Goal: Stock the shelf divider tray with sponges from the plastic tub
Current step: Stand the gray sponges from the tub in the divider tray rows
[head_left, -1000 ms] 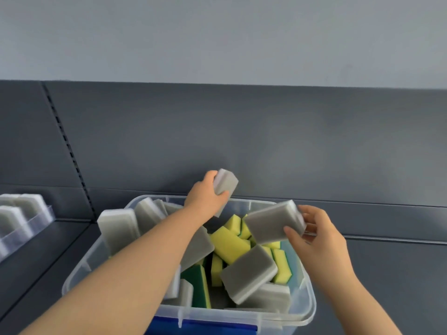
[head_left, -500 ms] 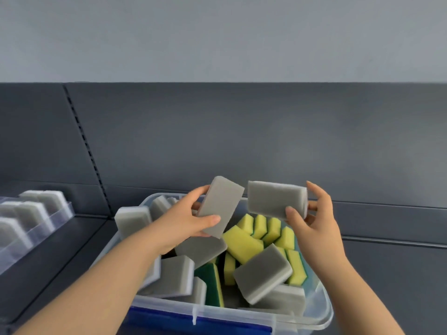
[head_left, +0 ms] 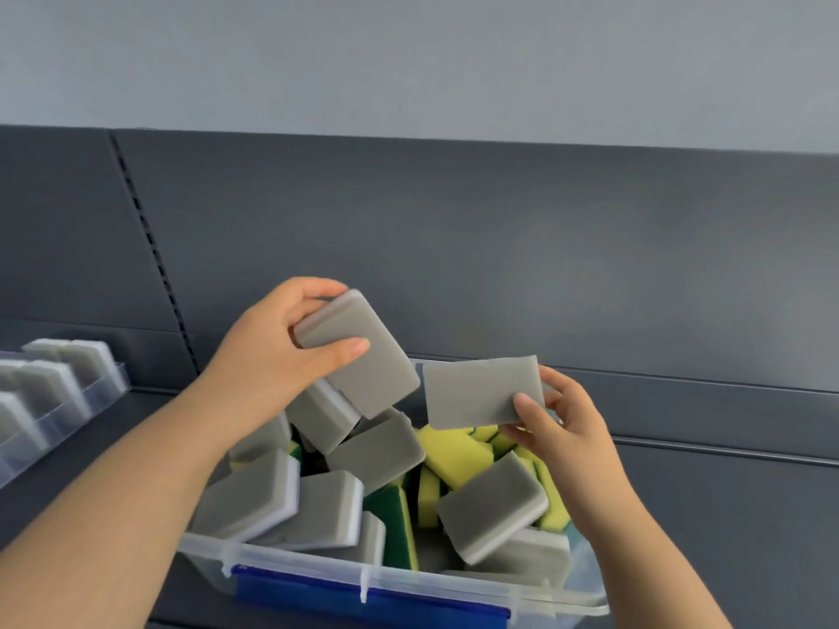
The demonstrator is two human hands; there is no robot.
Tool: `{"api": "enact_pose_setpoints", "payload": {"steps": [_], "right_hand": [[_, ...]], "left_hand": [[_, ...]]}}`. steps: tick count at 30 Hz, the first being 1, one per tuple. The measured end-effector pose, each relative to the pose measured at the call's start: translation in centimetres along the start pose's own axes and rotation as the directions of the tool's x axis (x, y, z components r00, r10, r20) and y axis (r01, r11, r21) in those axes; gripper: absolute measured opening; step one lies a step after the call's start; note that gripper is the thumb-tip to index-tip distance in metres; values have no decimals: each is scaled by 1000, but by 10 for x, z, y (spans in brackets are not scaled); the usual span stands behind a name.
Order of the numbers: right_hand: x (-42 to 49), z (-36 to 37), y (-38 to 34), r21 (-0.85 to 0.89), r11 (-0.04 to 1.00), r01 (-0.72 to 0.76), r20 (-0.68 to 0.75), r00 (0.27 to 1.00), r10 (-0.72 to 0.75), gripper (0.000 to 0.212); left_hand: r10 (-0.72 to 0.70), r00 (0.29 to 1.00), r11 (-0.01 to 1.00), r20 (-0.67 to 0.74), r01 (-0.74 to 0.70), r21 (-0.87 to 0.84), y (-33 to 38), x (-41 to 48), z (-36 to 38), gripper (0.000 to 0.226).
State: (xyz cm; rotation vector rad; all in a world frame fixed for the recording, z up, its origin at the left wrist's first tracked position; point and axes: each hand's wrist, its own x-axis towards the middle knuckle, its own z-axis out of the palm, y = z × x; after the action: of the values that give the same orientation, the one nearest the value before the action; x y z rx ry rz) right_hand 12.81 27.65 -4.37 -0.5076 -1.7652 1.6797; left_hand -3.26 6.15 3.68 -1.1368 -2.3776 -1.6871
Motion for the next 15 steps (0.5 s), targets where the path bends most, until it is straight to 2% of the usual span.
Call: {"api": "enact_pose_setpoints", "payload": {"steps": [5, 10, 15], "right_hand": [[-8, 16, -15, -18, 996, 86, 14, 996, -86, 26], [-23, 60, -41, -83, 975, 205, 31, 979, -204, 28], [-48, 134, -67, -91, 948, 306, 102, 949, -297, 27]], "left_hand": [[94, 995, 982, 23, -97, 164, 5, -15, -23, 44], [149, 989, 972, 7, -147, 182, 7, -35, -68, 46], [171, 982, 963, -85, -148, 224, -7, -64, -143, 46]]}}
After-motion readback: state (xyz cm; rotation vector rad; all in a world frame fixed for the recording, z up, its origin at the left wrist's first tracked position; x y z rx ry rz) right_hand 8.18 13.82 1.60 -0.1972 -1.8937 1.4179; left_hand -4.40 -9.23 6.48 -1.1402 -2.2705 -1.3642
